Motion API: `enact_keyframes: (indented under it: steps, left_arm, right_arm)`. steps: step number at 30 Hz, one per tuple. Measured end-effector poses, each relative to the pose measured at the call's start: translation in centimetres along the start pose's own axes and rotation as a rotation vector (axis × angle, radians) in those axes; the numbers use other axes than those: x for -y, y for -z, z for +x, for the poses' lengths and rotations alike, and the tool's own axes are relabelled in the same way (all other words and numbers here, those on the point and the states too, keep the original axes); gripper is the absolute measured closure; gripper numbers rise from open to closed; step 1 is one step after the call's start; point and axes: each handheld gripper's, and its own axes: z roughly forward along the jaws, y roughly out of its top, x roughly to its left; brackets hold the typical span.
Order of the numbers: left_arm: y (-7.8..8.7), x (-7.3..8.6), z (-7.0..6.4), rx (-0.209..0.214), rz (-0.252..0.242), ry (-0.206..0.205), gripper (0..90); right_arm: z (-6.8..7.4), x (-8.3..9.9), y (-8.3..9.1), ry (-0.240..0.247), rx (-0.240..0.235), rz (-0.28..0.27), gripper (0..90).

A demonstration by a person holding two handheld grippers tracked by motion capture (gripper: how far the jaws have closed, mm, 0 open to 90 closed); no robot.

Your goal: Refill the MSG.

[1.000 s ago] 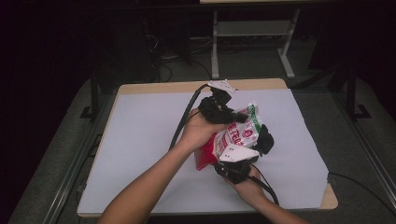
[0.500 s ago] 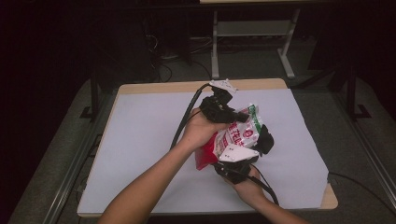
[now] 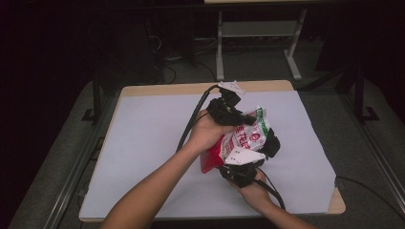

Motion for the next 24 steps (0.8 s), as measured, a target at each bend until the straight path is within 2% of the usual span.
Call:
enact_keyframes:
  steps: [6, 24]
  left_arm:
    - [-0.09, -0.01, 0.04, -0.002, 0.005, -0.009, 90.0]
    - [-0.42, 0.01, 0.06, -0.002, 0.017, 0.001, 90.0]
  right_arm:
    - [-0.04, 0.05, -0.03, 0.001, 0.002, -0.002, 90.0]
    - [-0.07, 0.16, -0.09, -0.002, -0.006, -0.003, 90.0]
